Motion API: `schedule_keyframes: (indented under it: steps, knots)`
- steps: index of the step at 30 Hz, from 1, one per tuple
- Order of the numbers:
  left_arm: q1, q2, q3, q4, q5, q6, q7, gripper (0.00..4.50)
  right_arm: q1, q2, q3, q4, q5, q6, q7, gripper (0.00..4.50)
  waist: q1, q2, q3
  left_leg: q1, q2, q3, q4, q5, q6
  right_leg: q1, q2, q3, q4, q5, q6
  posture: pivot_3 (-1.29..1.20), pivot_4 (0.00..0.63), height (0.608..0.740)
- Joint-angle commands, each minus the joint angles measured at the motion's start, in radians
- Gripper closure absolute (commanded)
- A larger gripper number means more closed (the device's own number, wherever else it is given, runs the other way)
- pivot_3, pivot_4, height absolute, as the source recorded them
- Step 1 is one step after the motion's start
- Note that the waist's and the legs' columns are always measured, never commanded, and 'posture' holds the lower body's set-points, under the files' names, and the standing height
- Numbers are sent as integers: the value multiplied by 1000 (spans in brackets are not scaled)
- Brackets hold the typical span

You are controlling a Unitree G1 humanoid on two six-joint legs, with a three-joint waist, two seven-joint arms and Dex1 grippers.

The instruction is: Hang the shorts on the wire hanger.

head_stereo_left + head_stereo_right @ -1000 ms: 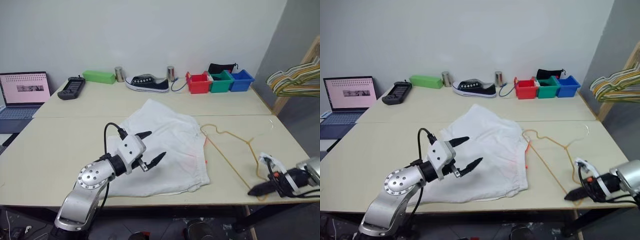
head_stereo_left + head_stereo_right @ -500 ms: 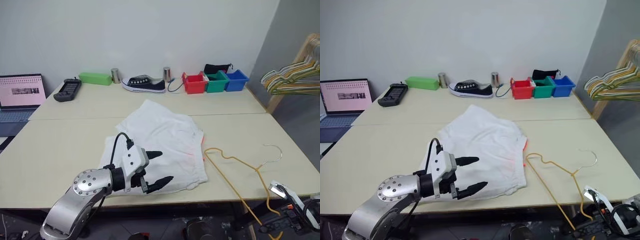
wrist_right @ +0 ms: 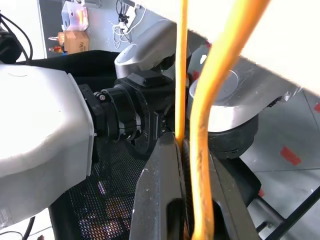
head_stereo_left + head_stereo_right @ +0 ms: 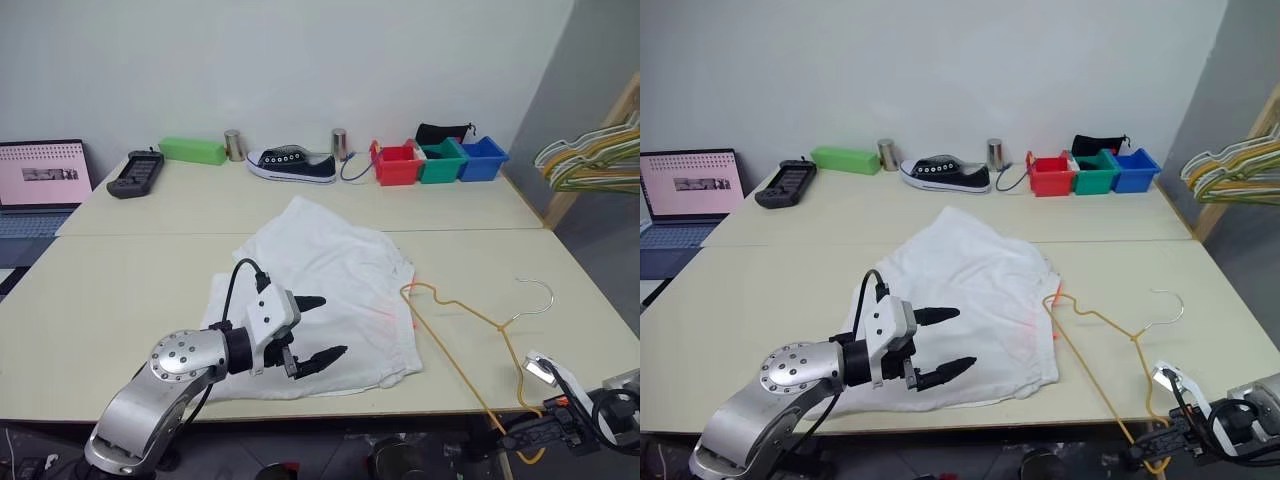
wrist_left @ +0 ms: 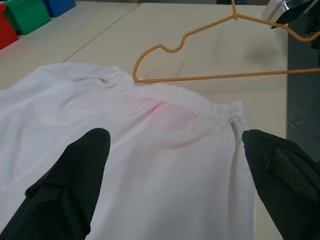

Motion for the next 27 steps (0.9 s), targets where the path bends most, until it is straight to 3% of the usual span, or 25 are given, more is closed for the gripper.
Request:
schedule_keyframes:
  steps: [1,19,27]
  knots:
    - [-1,10,18,-37,-2,-16,12,21,-7,-27,-7,21,7,-20,23,4500,11,0,0,0,0,0,0,-1,0,0,0,0,0,0,2,-149,37,740]
    - [-3,7,2,-28,-3,-23,15,21,154,-76,-83,16,35,-56,34,4500,33,-1,1,2,1,1,3,-5,0,4,1,1,-1,-5,-2,-176,49,740]
    - [-28,9,-4,-10,1,-29,8,21,105,-38,-77,-71,87,-5,5,4500,27,-1,2,2,1,1,3,-5,0,4,1,1,-1,-5,-2,-169,46,740]
